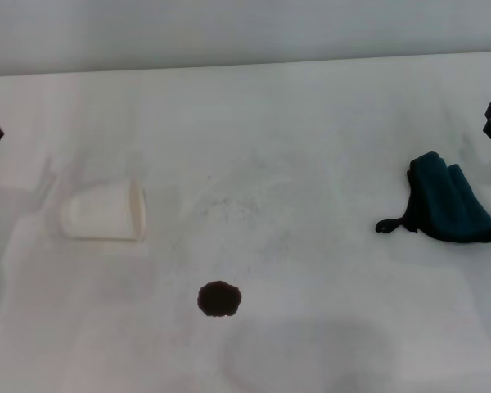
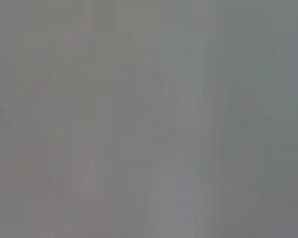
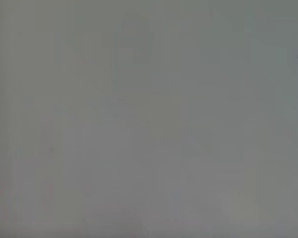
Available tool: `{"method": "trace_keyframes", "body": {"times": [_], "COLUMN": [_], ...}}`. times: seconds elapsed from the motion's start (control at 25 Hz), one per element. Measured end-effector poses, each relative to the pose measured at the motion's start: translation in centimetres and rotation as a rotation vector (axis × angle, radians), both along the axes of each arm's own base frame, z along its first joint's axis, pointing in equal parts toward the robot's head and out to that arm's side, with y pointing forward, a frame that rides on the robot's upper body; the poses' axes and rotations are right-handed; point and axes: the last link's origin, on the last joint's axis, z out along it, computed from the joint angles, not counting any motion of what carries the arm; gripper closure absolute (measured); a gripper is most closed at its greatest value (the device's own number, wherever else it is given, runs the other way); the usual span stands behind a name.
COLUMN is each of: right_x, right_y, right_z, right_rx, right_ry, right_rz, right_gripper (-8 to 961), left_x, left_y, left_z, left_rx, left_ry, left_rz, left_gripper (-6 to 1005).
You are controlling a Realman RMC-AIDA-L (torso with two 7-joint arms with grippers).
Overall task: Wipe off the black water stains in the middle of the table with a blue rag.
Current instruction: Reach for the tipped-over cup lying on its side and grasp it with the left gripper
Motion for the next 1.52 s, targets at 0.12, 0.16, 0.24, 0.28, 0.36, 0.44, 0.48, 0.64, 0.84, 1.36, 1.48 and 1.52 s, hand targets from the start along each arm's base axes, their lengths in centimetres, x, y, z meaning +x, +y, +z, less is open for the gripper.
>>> {"method": "trace_keyframes", "body": {"times": [0.12,0.16,0.24,0.28,0.36,0.44,0.48,0.64,0.84,1.36,1.48,1.52], "right_x": [0.0,0.0,0.0,-0.1,-0.2,-0.2,-0.2,-0.2,-0.3,-0.5,-0.5,-0.5], "right_y": [0.0,0.0,0.0,0.0,0.1,0.2,0.2,0.3,0.5,0.2,0.1,0.0], "right_z": [0.0,0.0,-0.1,-0.1,-0.1,-0.1,-0.1,0.0,-0.3,0.2,0.2,0.2], "right_rx": [0.002,0.002,0.002,0.002,0.004,0.012,0.012,0.032,0.057,0.105,0.117,0.117], "right_ry": [0.002,0.003,0.006,0.007,0.012,0.019,0.019,0.037,0.101,0.136,0.186,0.197], "right_rz": [0.001,0.001,0.000,0.001,0.003,0.000,0.000,-0.012,-0.036,-0.024,-0.022,-0.022], "right_gripper": [83,83,83,83,83,83,83,83,82,83,83,84], "left_x": [-0.1,-0.1,-0.2,-0.4,-0.4,-0.5,-0.3,1.1,3.4,8.0,8.0,8.0], "left_y": [1.3,1.8,2.5,2.8,3.5,4.2,4.7,5.8,6.6,8.1,8.0,8.1], "left_z": [0.5,0.8,1.6,2.0,2.8,4.1,4.7,6.9,9.5,10.2,9.9,9.9], "left_rx": [-0.073,-0.103,-0.160,-0.184,-0.243,-0.312,-0.348,-0.472,-0.608,-1.148,-1.189,-1.193], "left_ry": [-0.006,-0.012,-0.012,-0.010,0.001,0.027,0.046,0.125,0.273,0.800,0.887,0.915], "left_rz": [-0.013,-0.020,-0.027,-0.026,-0.027,-0.019,-0.019,-0.043,-0.073,-0.112,-0.136,-0.147], "left_gripper": [137,137,137,138,138,138,138,137,137,137,137,137]}}
